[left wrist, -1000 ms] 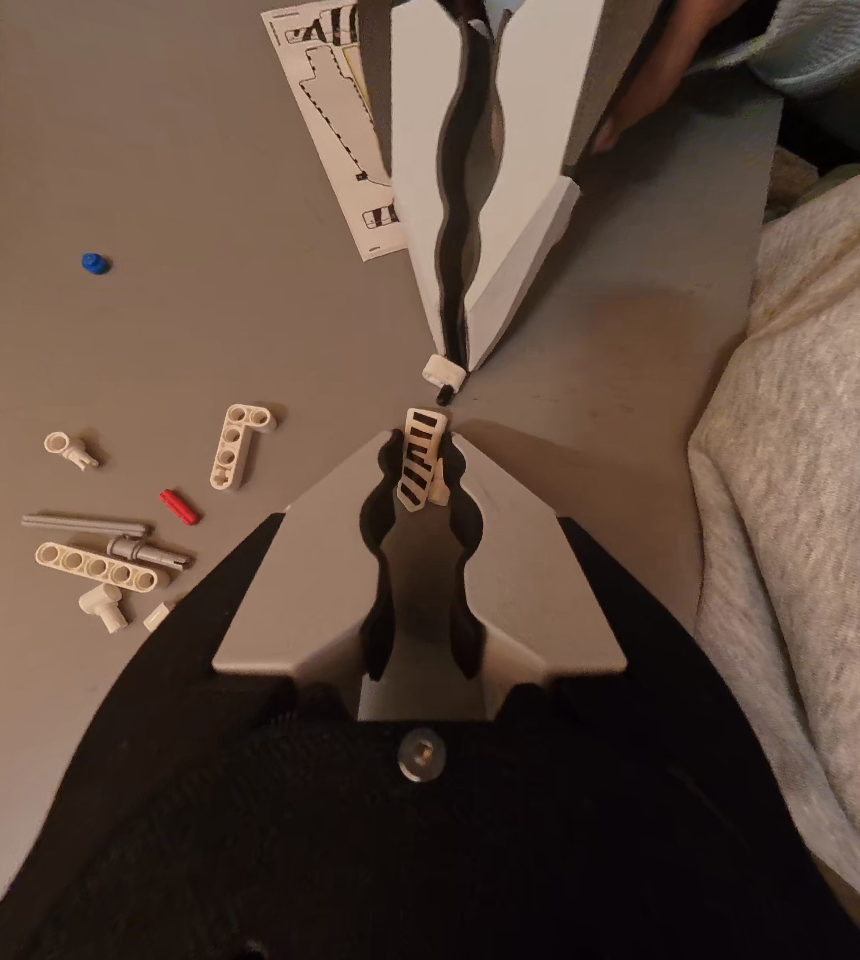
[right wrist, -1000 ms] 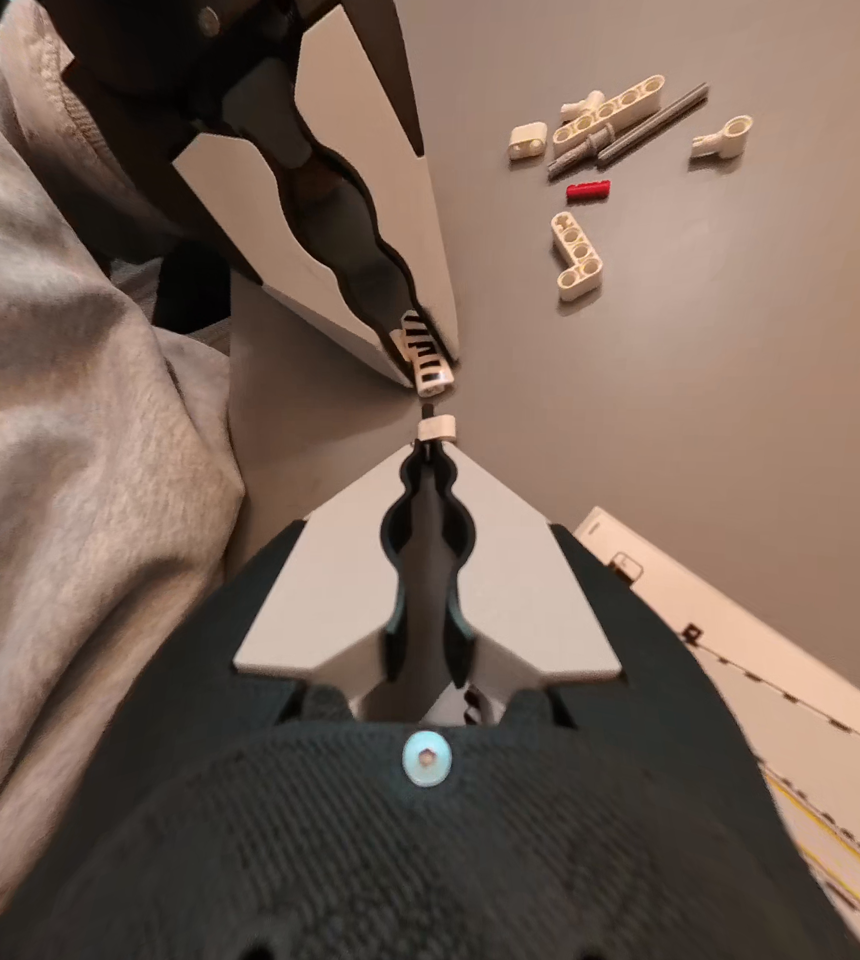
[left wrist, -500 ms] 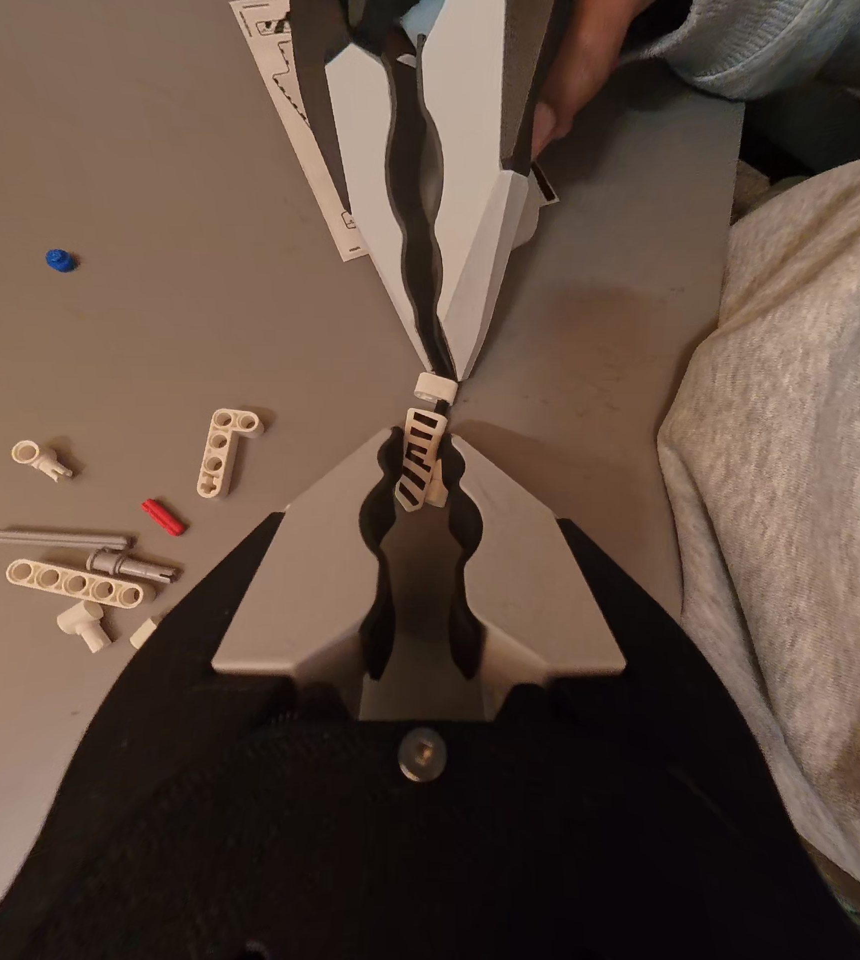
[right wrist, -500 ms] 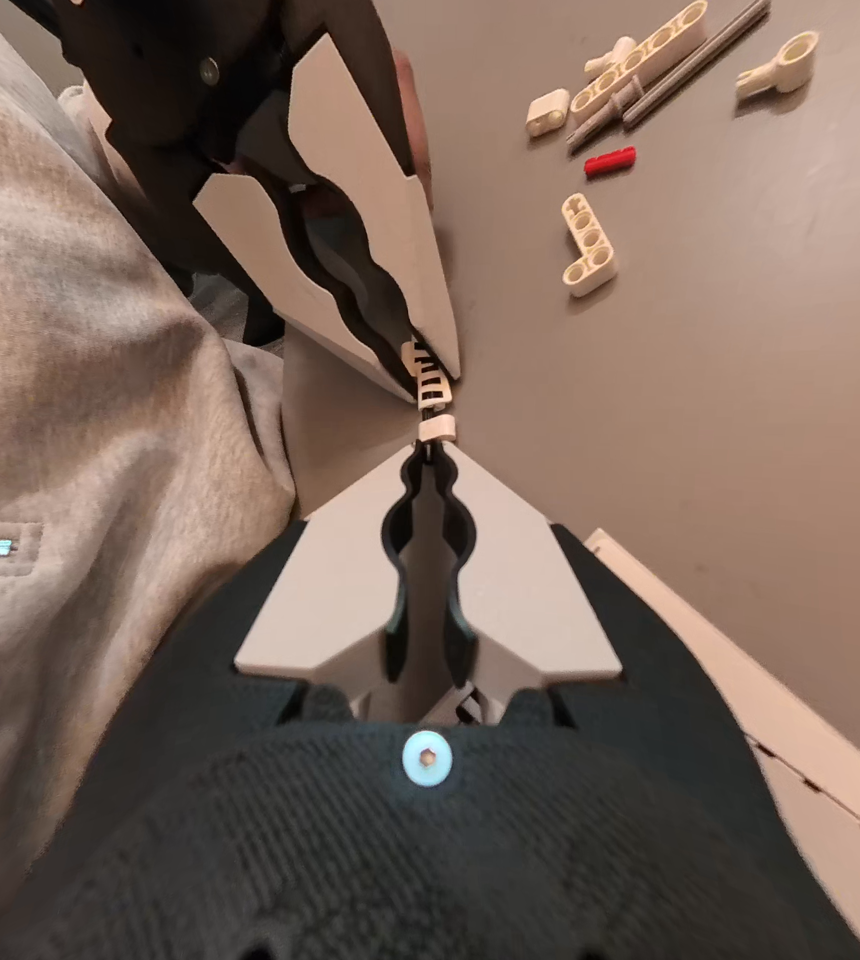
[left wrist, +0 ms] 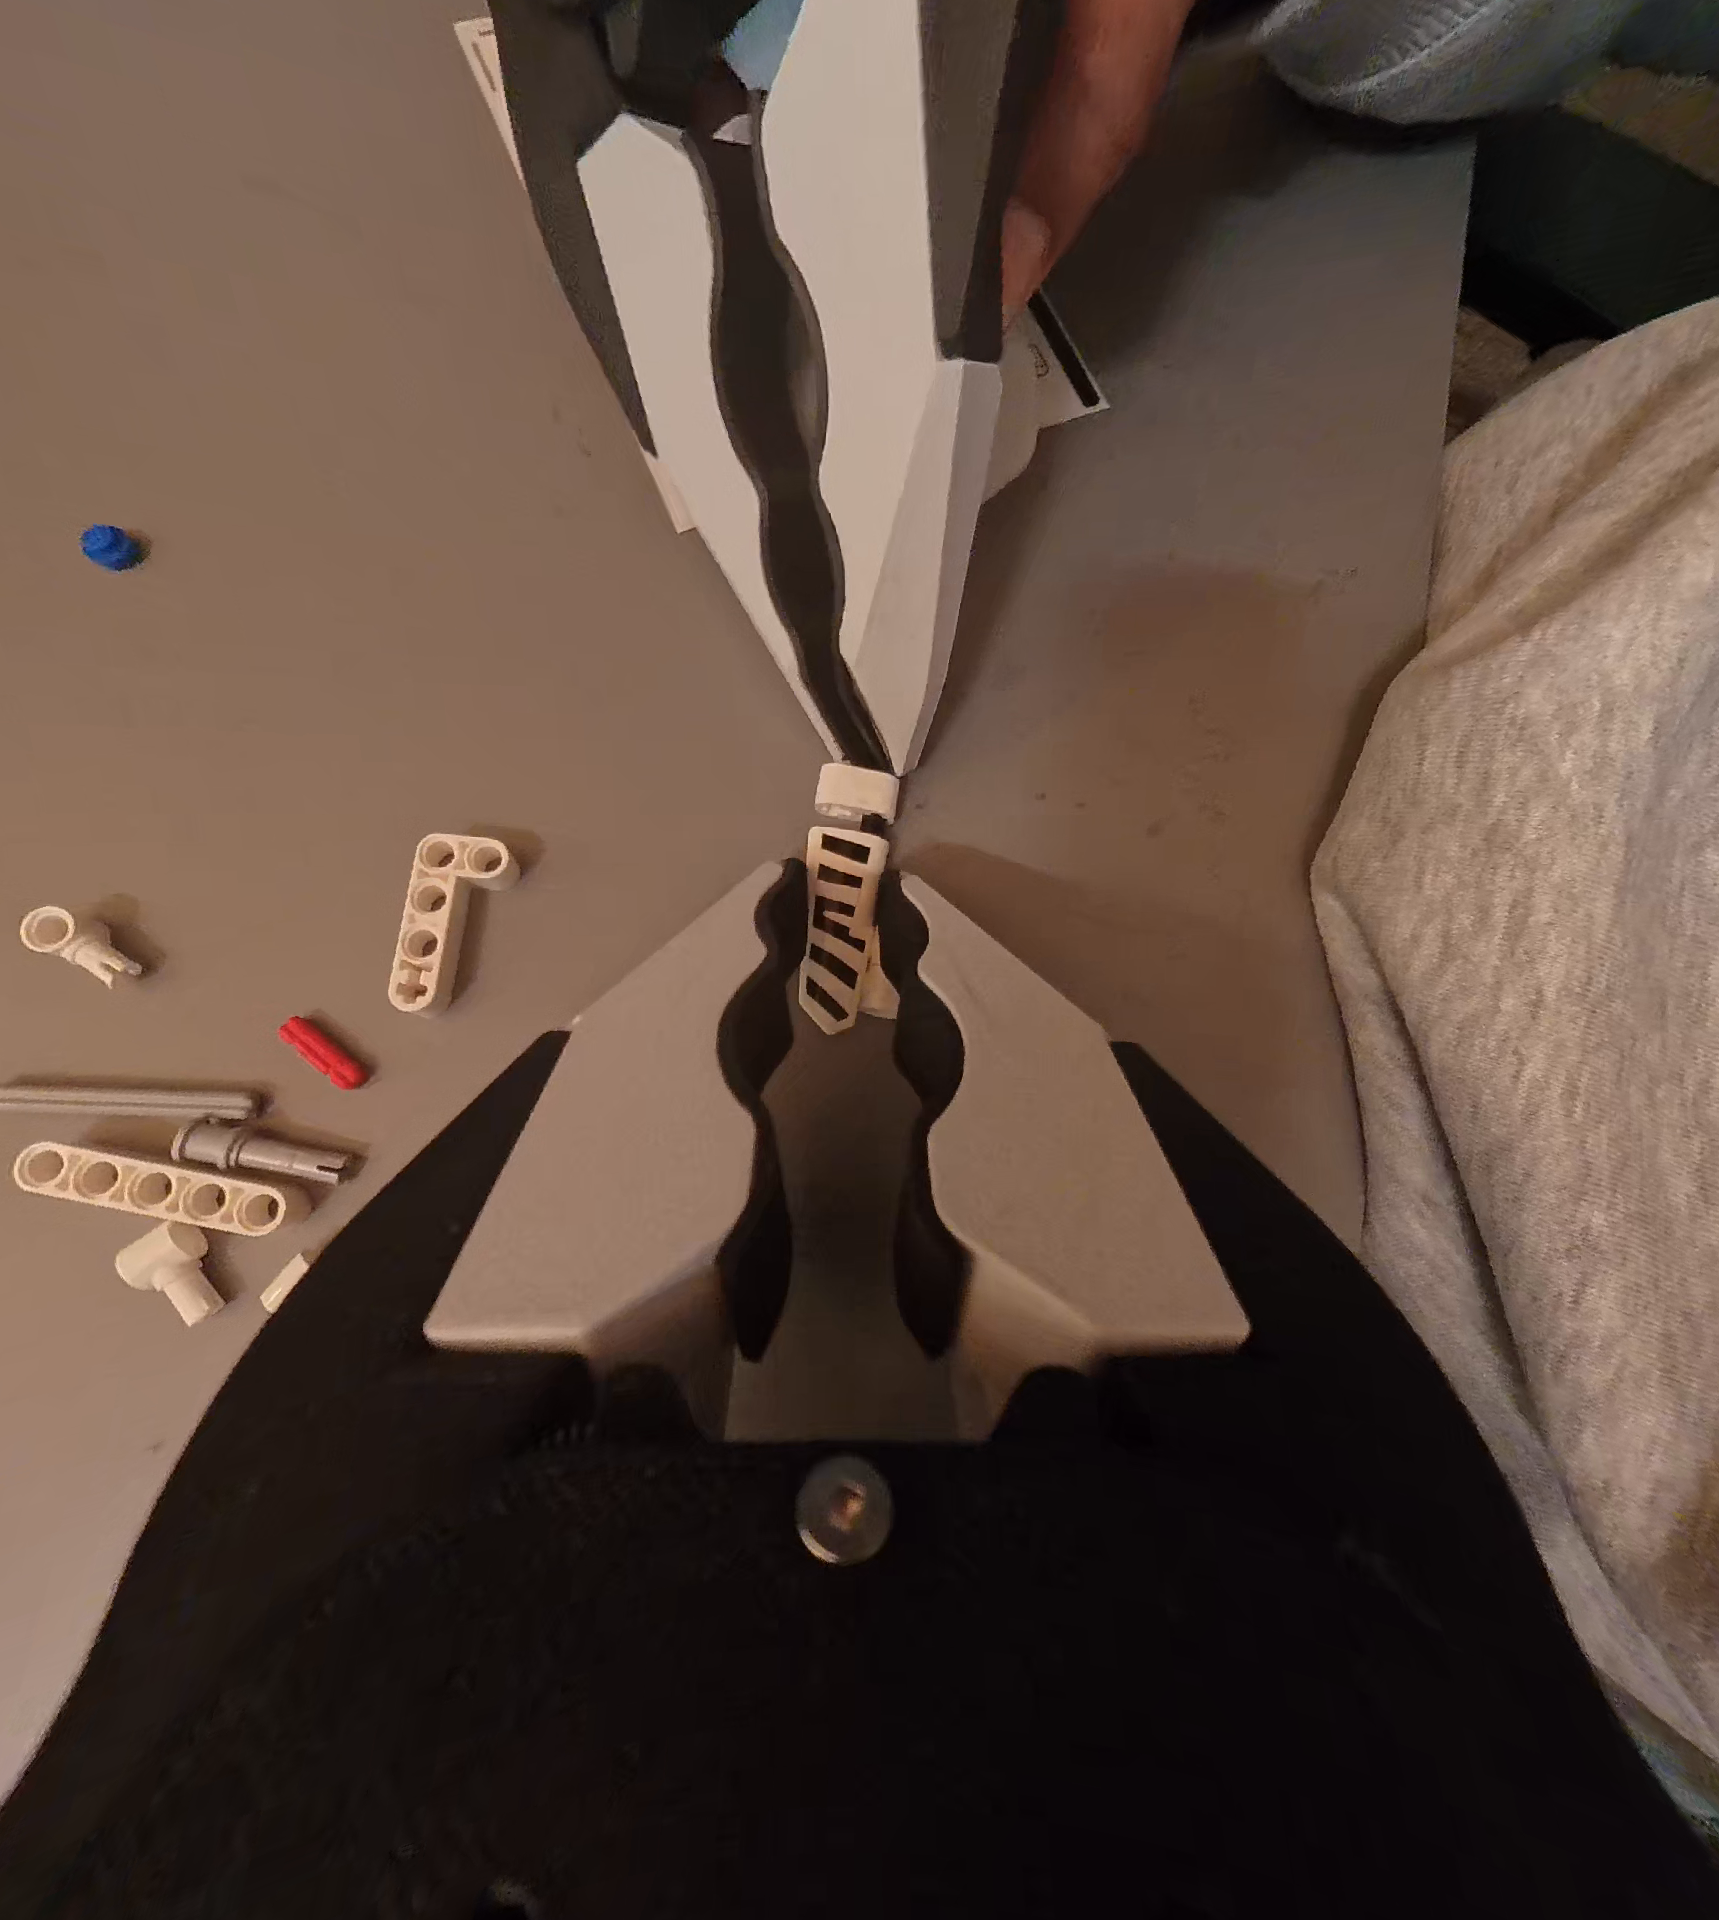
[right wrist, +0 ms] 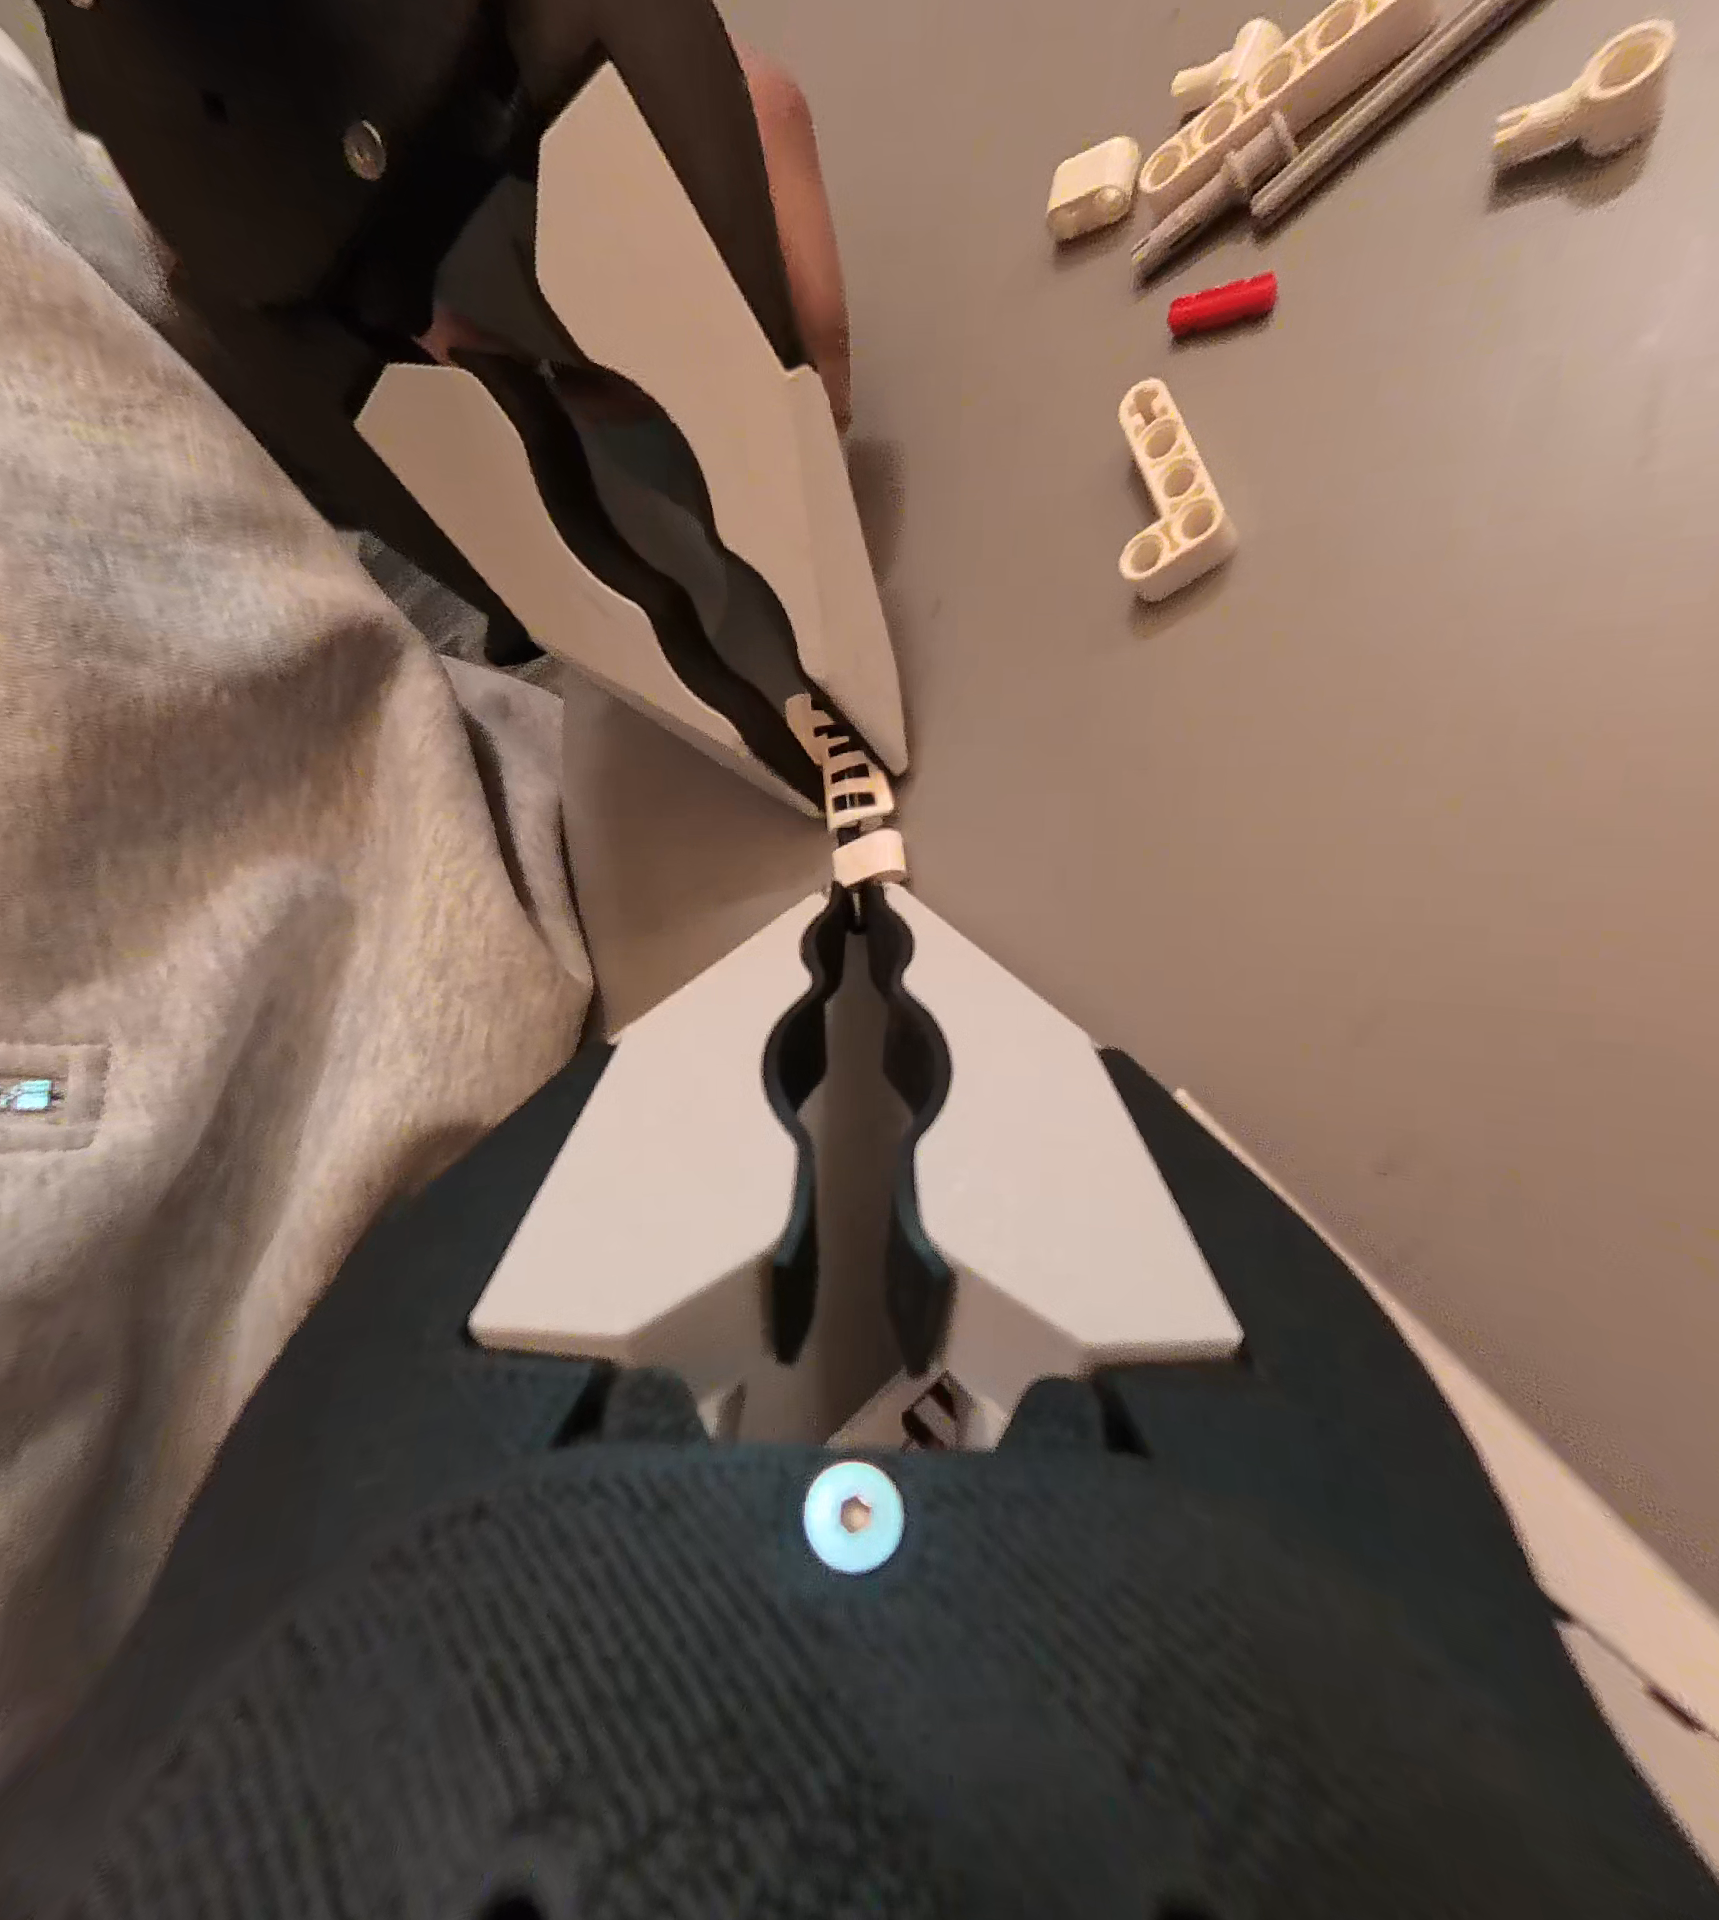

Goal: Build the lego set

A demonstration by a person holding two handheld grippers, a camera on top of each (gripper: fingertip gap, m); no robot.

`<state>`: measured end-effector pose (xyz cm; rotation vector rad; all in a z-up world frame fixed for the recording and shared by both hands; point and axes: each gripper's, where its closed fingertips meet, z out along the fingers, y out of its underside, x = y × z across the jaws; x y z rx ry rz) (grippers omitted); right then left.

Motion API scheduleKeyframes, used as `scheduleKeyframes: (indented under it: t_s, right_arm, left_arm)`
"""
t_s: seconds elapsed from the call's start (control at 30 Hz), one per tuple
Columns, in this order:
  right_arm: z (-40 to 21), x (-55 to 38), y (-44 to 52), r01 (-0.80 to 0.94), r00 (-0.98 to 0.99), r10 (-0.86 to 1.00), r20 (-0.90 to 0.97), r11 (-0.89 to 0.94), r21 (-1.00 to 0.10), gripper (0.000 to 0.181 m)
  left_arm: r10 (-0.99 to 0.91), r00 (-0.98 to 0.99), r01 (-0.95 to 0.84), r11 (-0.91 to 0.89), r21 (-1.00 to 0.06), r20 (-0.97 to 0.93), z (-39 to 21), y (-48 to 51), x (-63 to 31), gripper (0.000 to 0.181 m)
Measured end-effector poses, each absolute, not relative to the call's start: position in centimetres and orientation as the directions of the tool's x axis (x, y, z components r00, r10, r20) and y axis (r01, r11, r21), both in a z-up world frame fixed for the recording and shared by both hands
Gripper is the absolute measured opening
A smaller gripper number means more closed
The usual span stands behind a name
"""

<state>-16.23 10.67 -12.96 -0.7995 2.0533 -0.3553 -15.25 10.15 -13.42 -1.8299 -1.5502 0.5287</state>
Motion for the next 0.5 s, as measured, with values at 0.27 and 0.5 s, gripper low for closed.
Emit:
scheduleKeyframes:
  t_s: [0.27, 0.5]
  right_arm:
    - [-12.97, -15.98, 10.49, -0.372, -0.416, -0.612, -0.673, 0.790, -0.488, 0.002]
    - [-12.96, -15.77, 10.37, -0.370, -0.425, -0.584, -0.692, 0.809, -0.456, 0.001]
  left_arm:
    - [0.973, 0.212, 0.694, -0.082, -0.715, 0.095, -13.42, 10.14, -15.27, 0.014]
    - [0.975, 0.212, 0.690, -0.101, -0.717, 0.067, -13.41, 10.11, -15.27, 0.013]
